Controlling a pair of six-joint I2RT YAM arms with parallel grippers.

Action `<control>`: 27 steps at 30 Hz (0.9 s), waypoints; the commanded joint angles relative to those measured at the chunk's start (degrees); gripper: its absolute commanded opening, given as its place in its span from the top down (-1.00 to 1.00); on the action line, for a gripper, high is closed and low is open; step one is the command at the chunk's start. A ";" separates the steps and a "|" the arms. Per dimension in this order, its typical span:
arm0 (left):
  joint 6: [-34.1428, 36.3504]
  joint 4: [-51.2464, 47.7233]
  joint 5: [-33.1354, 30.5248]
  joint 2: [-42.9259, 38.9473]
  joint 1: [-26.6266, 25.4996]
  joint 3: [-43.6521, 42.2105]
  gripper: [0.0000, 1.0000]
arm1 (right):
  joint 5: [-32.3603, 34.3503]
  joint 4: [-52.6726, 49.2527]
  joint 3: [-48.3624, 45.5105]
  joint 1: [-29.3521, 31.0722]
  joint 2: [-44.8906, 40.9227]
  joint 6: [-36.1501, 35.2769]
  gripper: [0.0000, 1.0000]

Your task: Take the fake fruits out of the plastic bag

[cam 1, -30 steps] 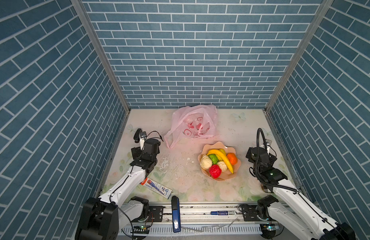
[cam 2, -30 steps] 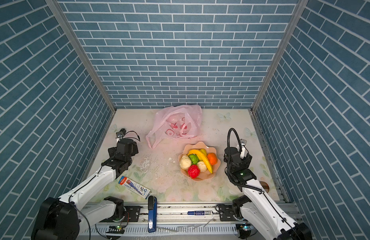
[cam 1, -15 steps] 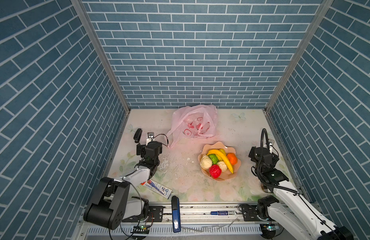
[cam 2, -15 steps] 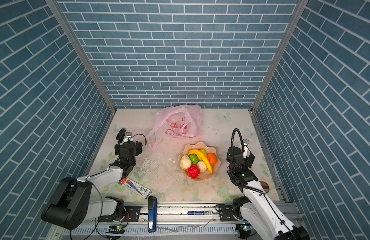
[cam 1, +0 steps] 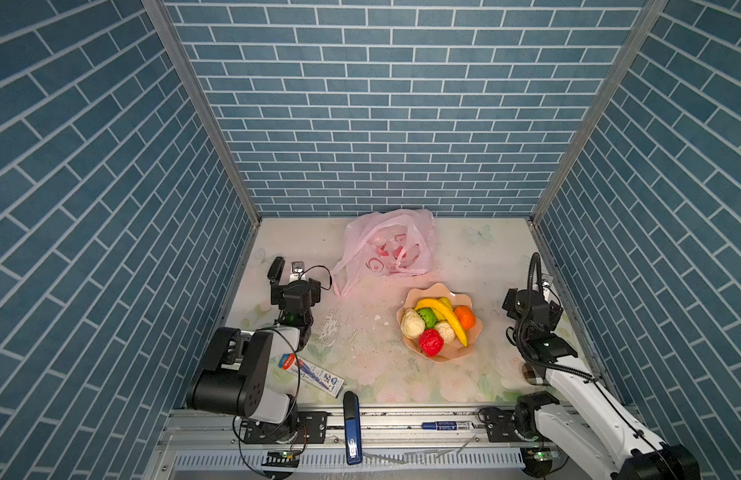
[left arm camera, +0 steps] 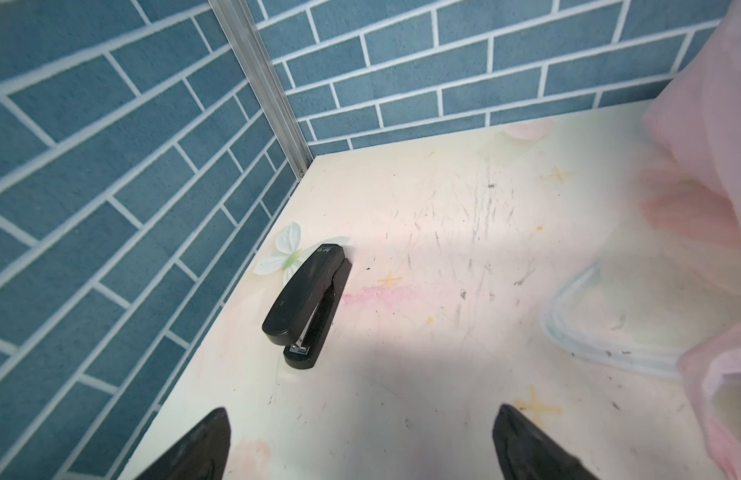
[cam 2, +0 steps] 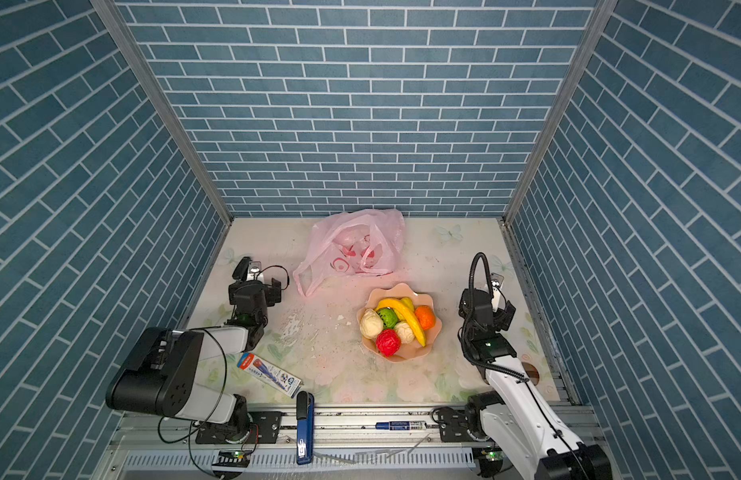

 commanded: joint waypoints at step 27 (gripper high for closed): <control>-1.89 6.10 7.54 3.11 2.70 -1.30 -0.99 | -13.32 34.78 -4.89 -15.23 23.96 -4.98 -0.98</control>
